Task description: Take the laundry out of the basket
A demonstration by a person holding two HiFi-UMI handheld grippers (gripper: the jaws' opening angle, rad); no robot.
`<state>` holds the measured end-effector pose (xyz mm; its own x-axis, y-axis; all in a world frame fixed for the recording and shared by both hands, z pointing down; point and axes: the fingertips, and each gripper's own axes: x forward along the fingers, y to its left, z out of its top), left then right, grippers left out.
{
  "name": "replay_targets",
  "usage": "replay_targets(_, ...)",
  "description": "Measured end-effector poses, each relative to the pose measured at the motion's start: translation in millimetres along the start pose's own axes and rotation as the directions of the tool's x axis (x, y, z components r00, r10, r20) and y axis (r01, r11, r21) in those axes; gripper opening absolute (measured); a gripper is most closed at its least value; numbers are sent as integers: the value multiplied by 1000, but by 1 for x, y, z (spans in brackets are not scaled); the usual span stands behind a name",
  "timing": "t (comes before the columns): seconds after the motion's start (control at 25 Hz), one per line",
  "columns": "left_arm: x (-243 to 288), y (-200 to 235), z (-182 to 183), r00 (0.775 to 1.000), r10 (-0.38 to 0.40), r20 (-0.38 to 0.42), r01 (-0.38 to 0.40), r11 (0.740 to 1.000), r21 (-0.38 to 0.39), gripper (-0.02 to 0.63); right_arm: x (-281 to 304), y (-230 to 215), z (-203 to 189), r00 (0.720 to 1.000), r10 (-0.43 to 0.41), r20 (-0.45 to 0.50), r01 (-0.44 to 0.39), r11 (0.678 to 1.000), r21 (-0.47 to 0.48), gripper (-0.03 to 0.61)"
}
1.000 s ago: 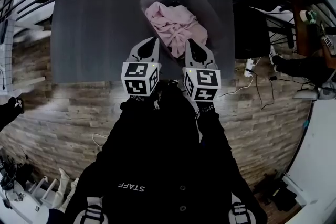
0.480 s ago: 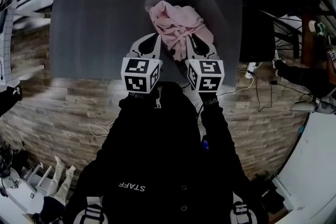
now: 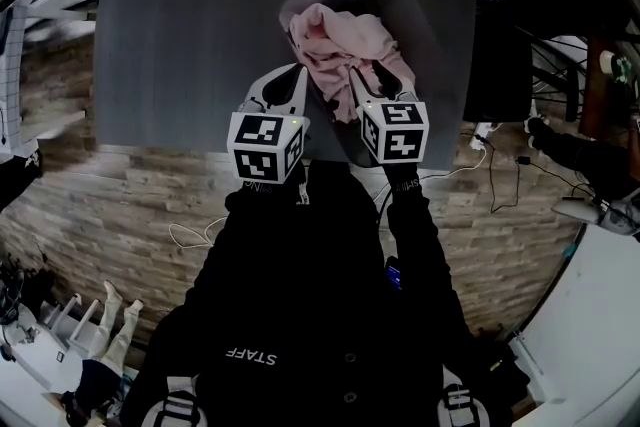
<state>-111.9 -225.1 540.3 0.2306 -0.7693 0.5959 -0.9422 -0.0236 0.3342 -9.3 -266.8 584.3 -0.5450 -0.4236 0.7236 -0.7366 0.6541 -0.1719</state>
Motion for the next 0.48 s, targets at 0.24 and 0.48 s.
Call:
replay_targets(0.24, 16, 3, 5, 1000, -3, -15, 3, 1000, -2, 0, 18, -8, -10, 999, 7, -52, -6, 1000, 11, 197)
replay_targets(0.48, 27, 1, 6, 1000, -3, -26, 3, 1000, 3, 0, 48, -16, -38, 987, 44, -155, -43, 999, 10, 280)
